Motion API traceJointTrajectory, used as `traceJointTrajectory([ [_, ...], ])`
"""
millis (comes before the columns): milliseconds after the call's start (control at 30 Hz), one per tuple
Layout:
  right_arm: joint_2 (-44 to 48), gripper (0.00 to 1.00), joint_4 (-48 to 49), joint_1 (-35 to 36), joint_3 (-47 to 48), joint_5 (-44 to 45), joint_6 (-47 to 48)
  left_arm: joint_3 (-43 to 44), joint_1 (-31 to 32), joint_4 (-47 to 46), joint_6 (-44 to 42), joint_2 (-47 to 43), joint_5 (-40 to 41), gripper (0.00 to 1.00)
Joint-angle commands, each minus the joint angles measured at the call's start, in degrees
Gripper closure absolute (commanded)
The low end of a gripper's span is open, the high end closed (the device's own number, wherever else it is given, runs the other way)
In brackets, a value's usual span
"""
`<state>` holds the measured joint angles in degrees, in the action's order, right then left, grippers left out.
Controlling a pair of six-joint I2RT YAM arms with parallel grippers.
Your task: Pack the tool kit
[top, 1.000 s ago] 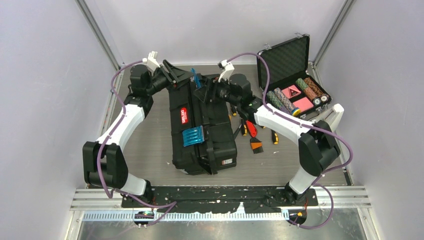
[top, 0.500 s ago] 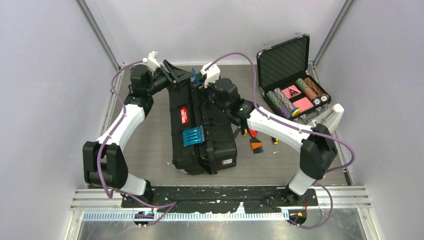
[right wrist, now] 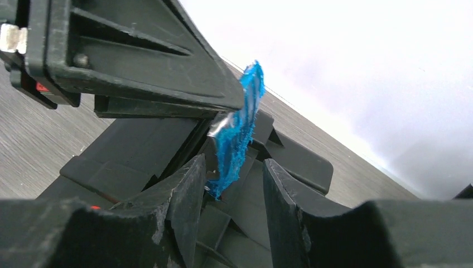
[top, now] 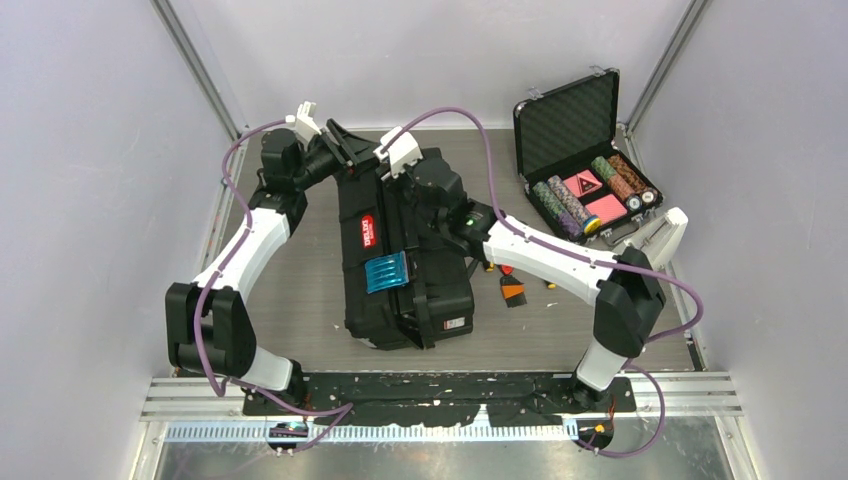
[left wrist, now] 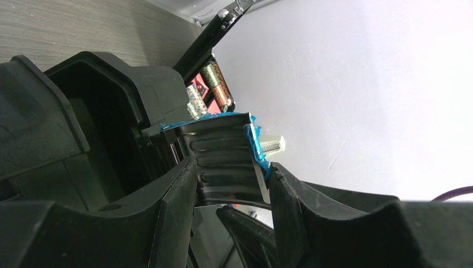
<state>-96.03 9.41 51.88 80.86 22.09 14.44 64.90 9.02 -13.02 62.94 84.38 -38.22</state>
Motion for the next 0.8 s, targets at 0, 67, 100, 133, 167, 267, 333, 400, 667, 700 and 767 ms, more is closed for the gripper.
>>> traceJointTrajectory([
  [0, -1.23, 0.52, 3.04, 0.61, 3.12, 1.45, 4.19, -1.18, 1.36, 9.23, -4.14, 2.20, -1.97, 0.51],
  [67, -0.77, 0.51, 3.37, 0.78, 2.43, -0.14, 3.84, -1.10, 1.36, 9.32, -4.11, 2.19, -1.99, 0.51],
  [100, -0.59, 0.51, 3.57, 0.99, 2.23, -0.38, 3.78, -0.95, 1.36, 9.32, -4.13, 2.19, -1.95, 0.52],
  [133, -0.71, 0.50, 3.99, 1.06, 2.07, -0.07, 3.90, -0.91, 1.40, 9.32, -4.06, 2.22, -1.95, 0.52],
  [167, -1.08, 0.51, 4.23, 1.15, 2.13, 0.95, 4.25, -0.88, 1.36, 9.28, -4.08, 2.12, -2.03, 0.51],
  [267, -2.28, 0.53, 6.61, 1.29, 2.59, 4.43, 5.39, -1.12, 1.36, 9.37, -4.21, 1.63, -2.14, 0.52],
  [333, -3.05, 0.54, 8.17, 1.35, 3.12, 6.68, 6.59, -1.26, 1.38, 9.57, -4.27, 1.29, -2.13, 0.51],
  [400, -4.50, 0.55, 8.33, 1.32, 4.41, 7.27, 8.72, -1.26, 1.29, 9.80, -4.36, 1.08, -2.13, 0.51],
  [667, -6.43, 0.74, 12.06, 2.68, 3.57, 11.29, 17.61, -1.03, 1.06, 10.32, -4.51, 0.81, -2.29, 0.49],
  [700, -6.44, 0.77, 12.70, 2.78, 3.24, 11.61, 18.46, -1.13, 0.90, 10.49, -4.55, 0.68, -2.34, 0.48],
  [767, -6.62, 0.85, 13.51, 3.17, 2.84, 12.48, 21.09, -1.53, -0.11, 11.22, -4.83, -0.27, -2.07, 0.43],
])
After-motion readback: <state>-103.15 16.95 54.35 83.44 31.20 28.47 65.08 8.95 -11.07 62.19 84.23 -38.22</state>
